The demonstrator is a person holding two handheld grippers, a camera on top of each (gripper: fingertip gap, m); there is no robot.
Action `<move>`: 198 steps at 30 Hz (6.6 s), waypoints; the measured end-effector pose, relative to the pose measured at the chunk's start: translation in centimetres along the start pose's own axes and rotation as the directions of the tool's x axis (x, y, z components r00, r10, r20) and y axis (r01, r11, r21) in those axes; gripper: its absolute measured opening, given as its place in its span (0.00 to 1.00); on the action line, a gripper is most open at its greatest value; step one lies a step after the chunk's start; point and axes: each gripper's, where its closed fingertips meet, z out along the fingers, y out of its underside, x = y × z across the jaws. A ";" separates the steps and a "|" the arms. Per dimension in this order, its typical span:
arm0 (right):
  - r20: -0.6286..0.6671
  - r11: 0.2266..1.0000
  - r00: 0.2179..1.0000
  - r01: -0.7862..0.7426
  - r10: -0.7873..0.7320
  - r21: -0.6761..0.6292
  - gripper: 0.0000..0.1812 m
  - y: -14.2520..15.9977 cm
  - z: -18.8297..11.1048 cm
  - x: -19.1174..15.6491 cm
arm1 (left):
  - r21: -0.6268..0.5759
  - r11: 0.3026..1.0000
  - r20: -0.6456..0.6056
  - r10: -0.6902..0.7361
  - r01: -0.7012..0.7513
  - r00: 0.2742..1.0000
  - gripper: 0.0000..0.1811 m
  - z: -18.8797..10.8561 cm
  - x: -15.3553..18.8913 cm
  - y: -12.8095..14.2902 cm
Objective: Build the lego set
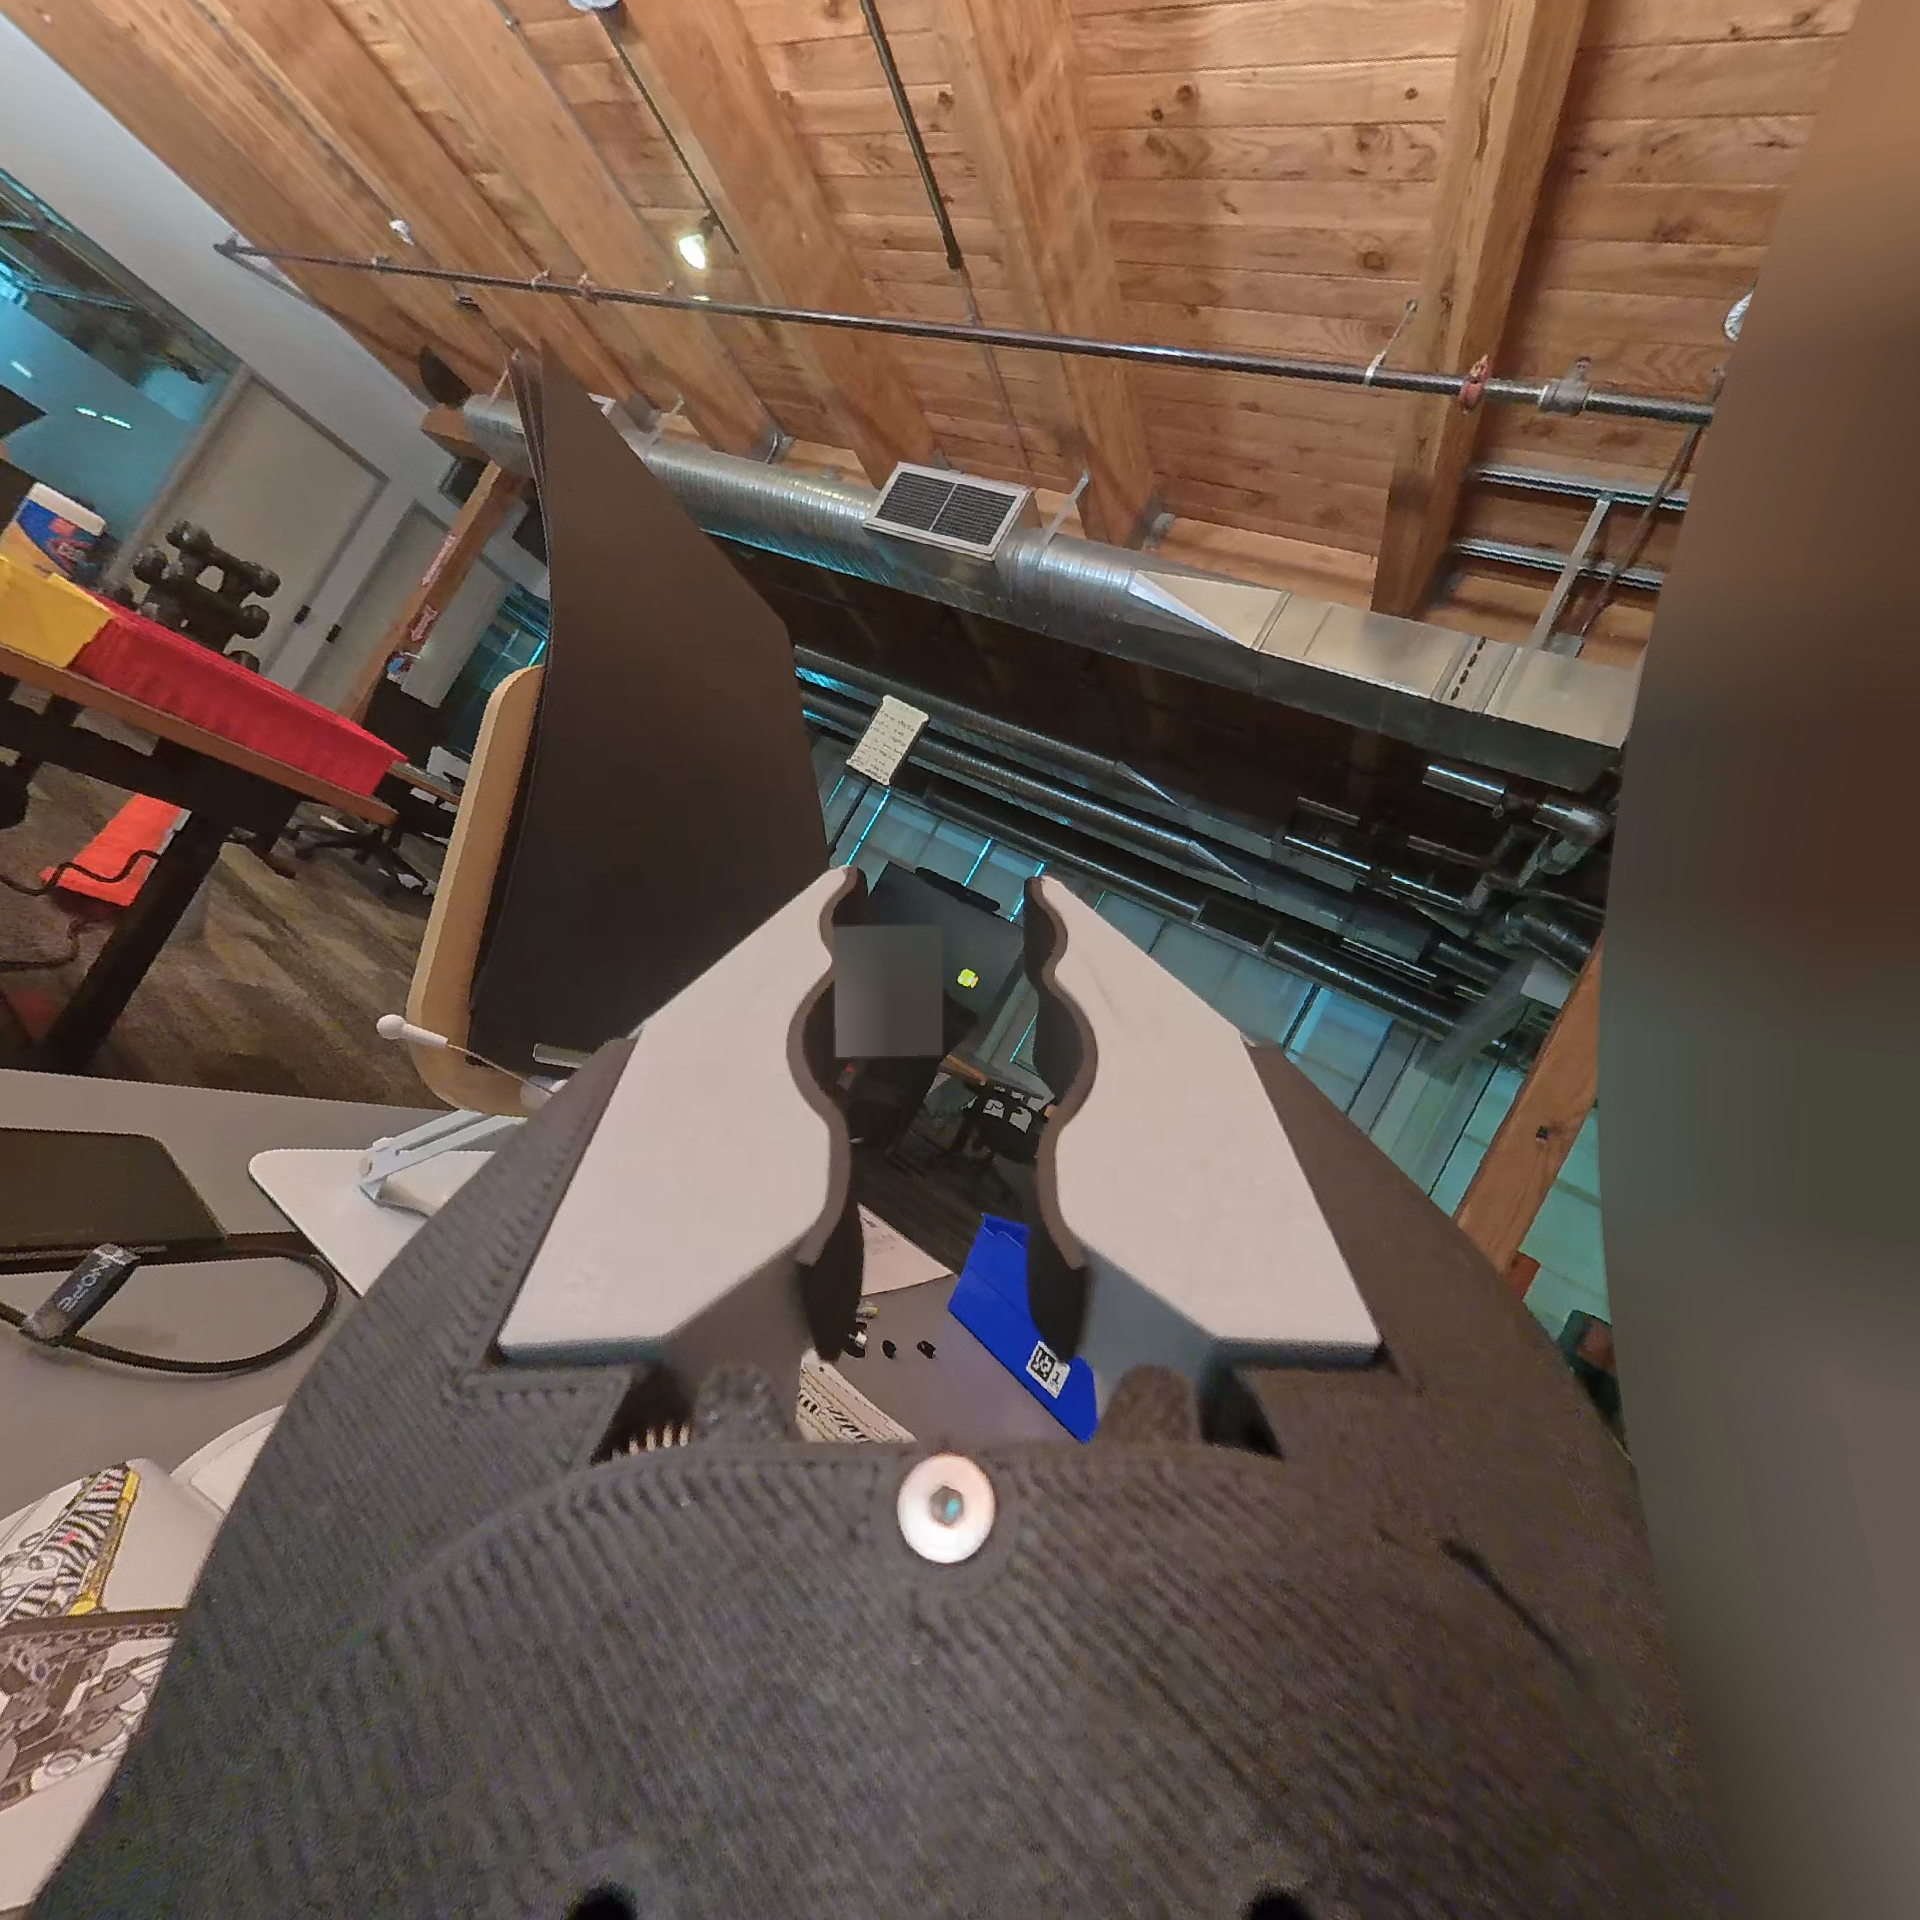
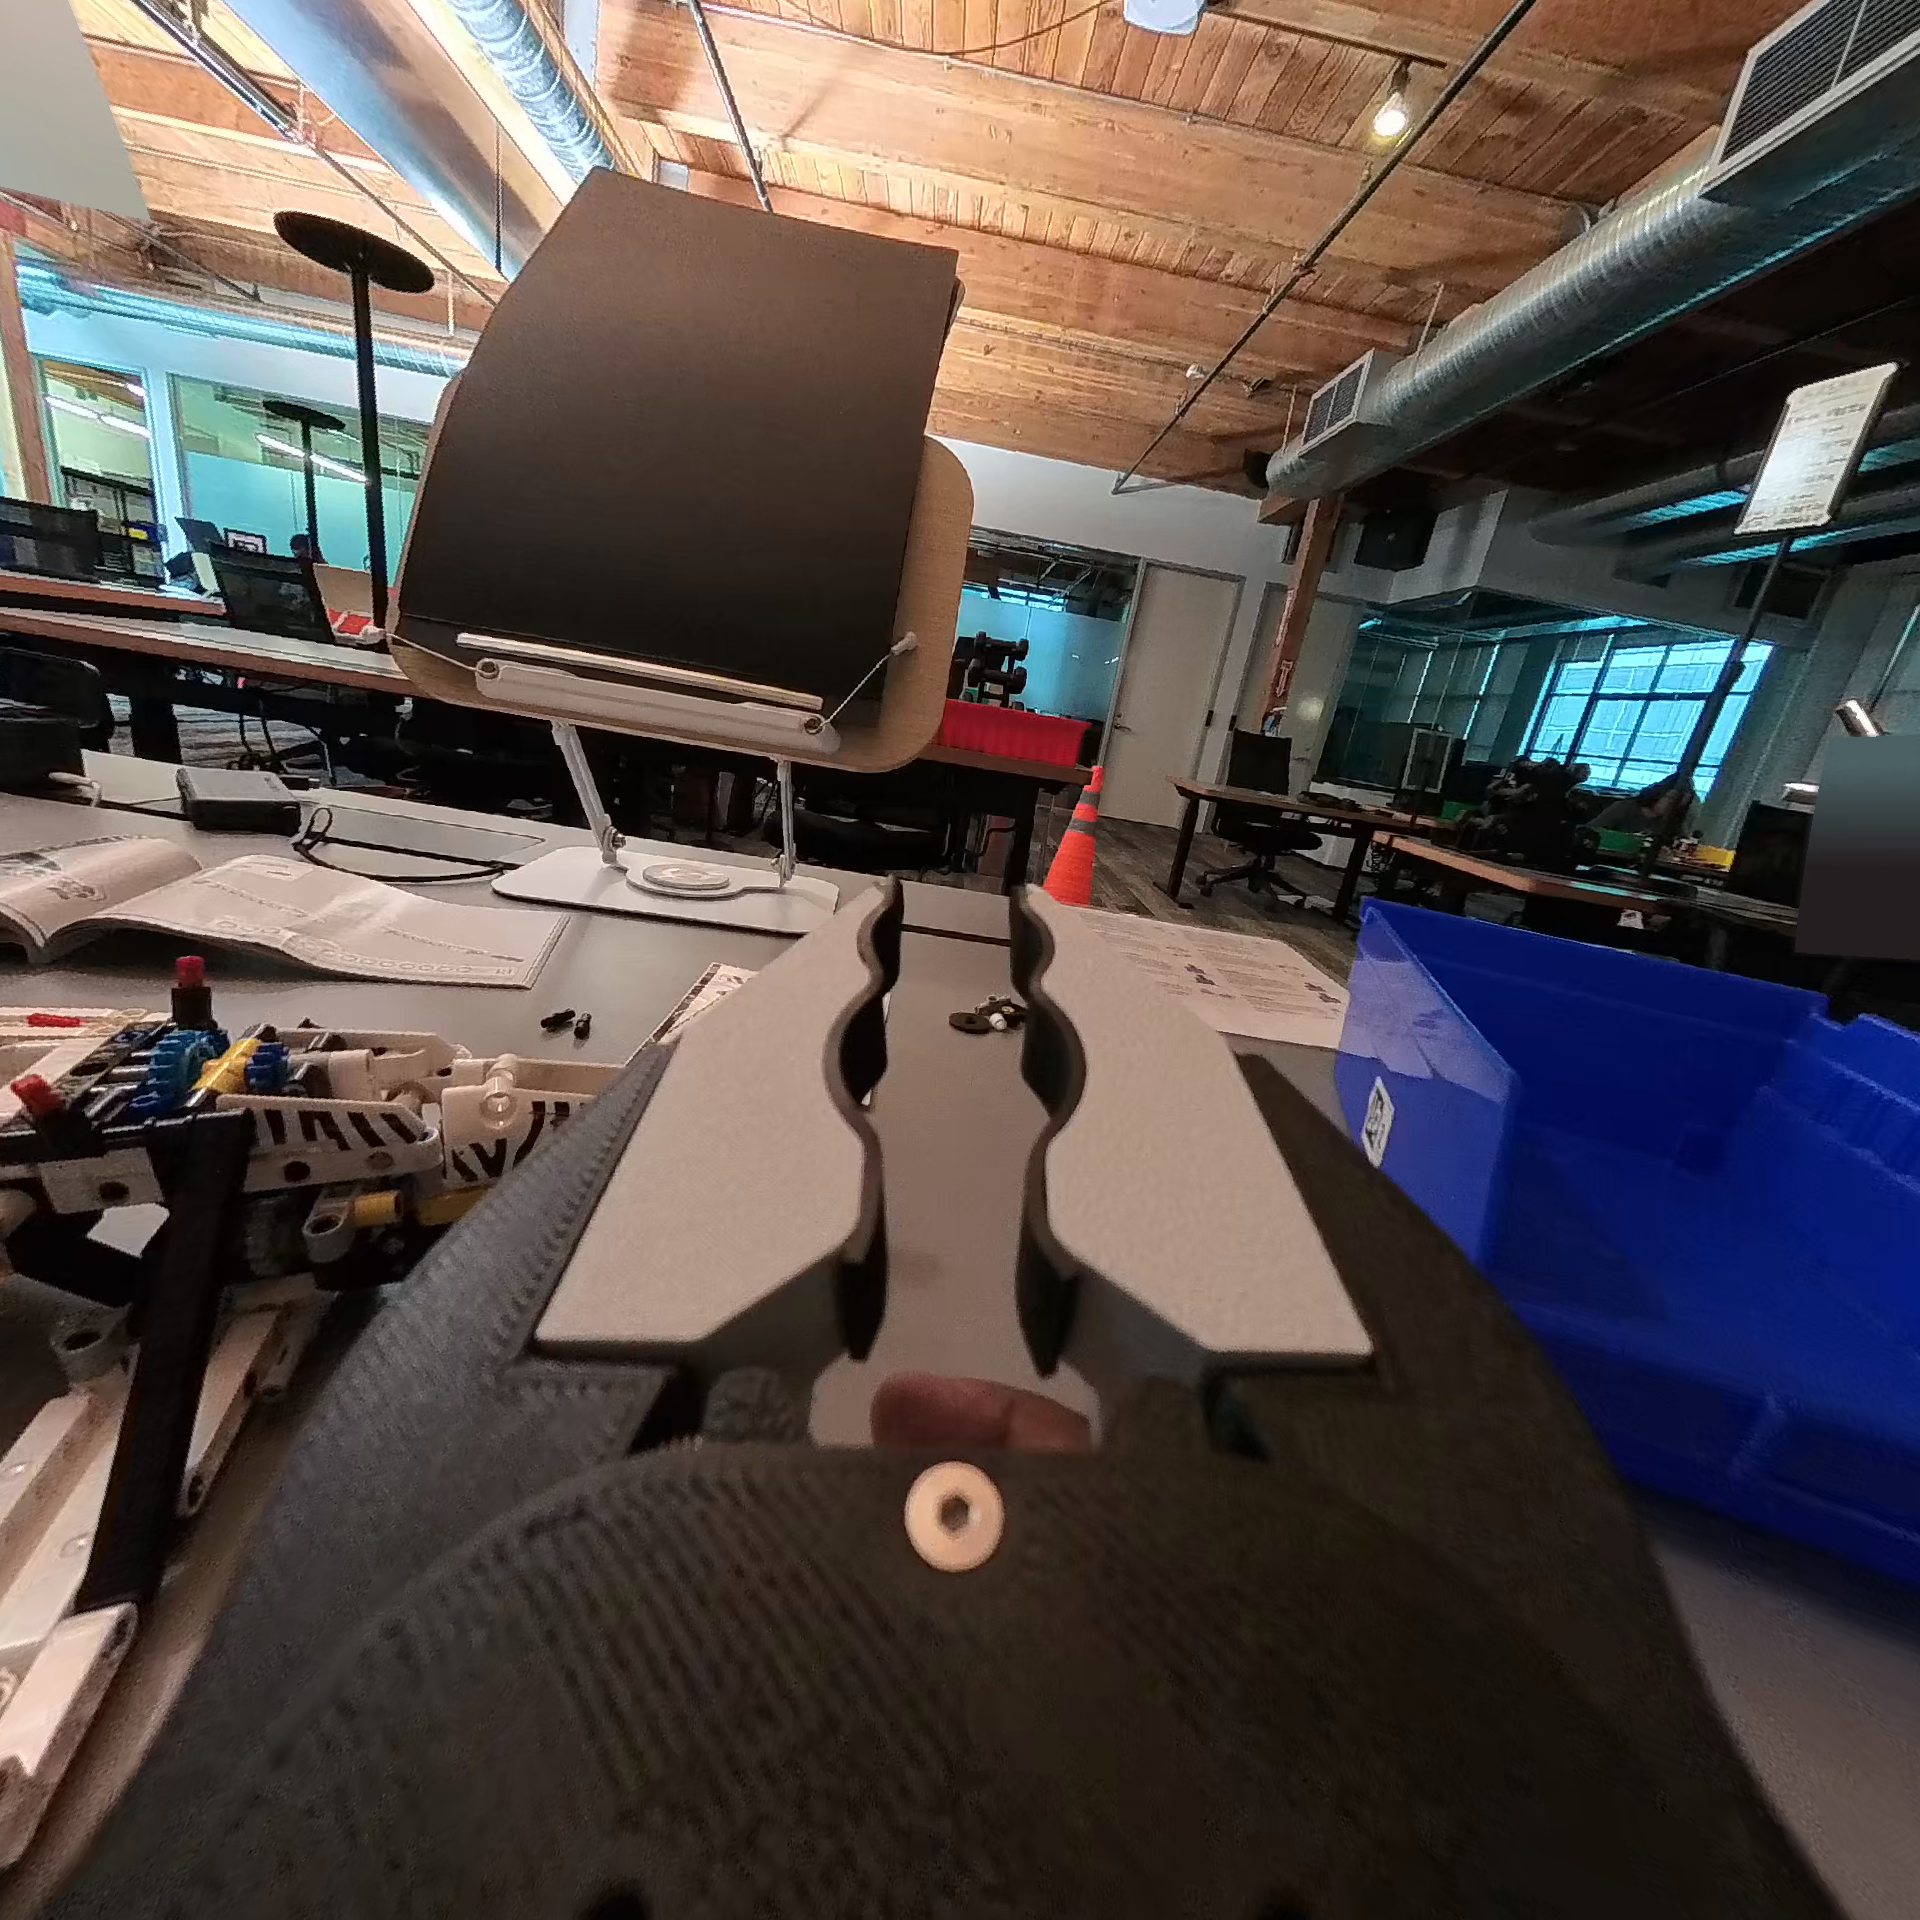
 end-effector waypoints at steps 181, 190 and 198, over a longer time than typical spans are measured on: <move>0.571 0.976 0.814 0.197 -0.109 -0.095 0.27 0.1 0.7 -21.5 | -0.342 0.903 0.358 0.383 -0.262 0.852 0.00 -0.2 -8.0 5.5; 0.747 0.946 0.591 -0.095 0.303 -0.308 0.02 -1.5 3.5 -25.8 | -0.484 0.853 0.364 0.400 -0.197 0.841 0.03 -0.5 -11.5 10.5; 0.702 0.957 0.659 -0.107 0.272 -0.271 0.19 -3.2 2.9 -22.7 | -0.493 0.812 0.299 0.496 -0.313 0.815 0.02 -0.2 -10.6 10.5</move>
